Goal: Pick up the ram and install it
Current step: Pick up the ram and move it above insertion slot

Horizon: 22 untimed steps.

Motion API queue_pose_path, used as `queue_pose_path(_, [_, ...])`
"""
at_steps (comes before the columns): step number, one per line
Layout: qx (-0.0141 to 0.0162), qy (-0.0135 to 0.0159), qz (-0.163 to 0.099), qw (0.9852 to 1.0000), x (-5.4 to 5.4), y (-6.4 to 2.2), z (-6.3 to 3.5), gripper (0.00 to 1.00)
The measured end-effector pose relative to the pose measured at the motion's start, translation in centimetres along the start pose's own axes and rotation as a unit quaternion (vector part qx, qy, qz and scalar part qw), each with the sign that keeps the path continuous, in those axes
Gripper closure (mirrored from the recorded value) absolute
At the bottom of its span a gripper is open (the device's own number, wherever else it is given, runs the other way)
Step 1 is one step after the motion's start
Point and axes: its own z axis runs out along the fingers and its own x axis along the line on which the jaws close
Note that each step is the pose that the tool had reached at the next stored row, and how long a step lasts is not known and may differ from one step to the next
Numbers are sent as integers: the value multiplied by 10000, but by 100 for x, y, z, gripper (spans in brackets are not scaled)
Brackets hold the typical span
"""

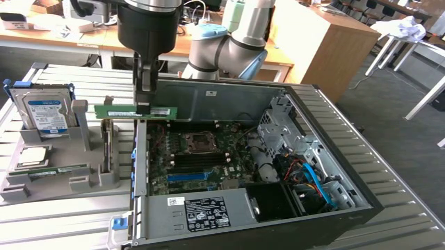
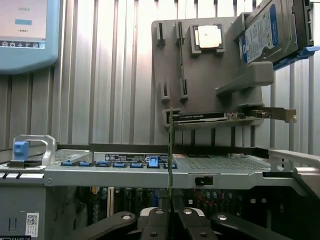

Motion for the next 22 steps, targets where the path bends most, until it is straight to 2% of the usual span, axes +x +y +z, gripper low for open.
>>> queue_pose_path(22, [0,0,0,10000,3,-238,-10,87])
